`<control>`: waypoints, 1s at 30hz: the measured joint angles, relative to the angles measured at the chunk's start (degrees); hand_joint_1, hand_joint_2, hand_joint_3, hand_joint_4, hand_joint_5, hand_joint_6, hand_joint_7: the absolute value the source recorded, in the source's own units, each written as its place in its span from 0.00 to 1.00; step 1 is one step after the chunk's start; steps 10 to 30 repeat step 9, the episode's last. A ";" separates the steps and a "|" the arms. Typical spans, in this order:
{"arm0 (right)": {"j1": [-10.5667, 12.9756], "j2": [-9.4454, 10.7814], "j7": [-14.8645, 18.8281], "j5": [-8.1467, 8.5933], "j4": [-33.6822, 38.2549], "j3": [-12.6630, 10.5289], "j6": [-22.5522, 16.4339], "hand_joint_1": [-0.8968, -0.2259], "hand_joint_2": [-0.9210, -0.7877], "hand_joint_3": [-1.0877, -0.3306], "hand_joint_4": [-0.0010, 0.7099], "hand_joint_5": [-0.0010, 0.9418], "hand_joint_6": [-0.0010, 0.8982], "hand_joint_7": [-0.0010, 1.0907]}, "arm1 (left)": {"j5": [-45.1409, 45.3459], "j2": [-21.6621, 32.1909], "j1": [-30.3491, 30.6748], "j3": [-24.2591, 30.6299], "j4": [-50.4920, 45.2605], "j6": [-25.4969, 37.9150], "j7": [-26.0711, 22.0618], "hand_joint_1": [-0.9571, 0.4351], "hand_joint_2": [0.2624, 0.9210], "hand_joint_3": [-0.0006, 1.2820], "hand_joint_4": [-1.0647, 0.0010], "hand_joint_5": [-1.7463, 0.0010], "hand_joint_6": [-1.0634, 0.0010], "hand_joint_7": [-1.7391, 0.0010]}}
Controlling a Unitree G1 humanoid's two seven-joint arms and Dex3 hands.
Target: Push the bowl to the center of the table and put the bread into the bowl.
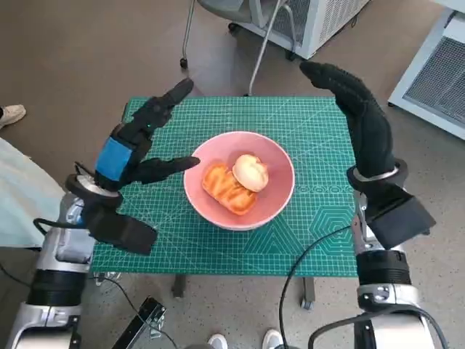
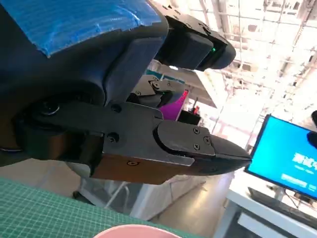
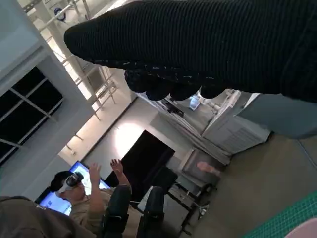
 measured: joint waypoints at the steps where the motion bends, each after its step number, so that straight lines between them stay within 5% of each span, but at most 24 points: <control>1: 0.00 0.00 0.00 0.00 -0.03 0.05 0.15 0.37 0.00 0.36 0.45 0.01 0.00 0.67 | 0.21 -0.27 0.13 -0.06 -0.18 0.12 0.14 0.61 0.95 0.00 0.76 0.99 0.64 0.92; 30: 0.00 -0.04 0.00 -0.05 -0.82 0.64 1.09 0.35 0.00 0.37 0.45 0.01 0.00 0.65 | 0.82 -2.04 0.63 -0.24 -0.31 0.17 0.78 0.61 0.98 0.01 0.76 0.99 0.65 0.92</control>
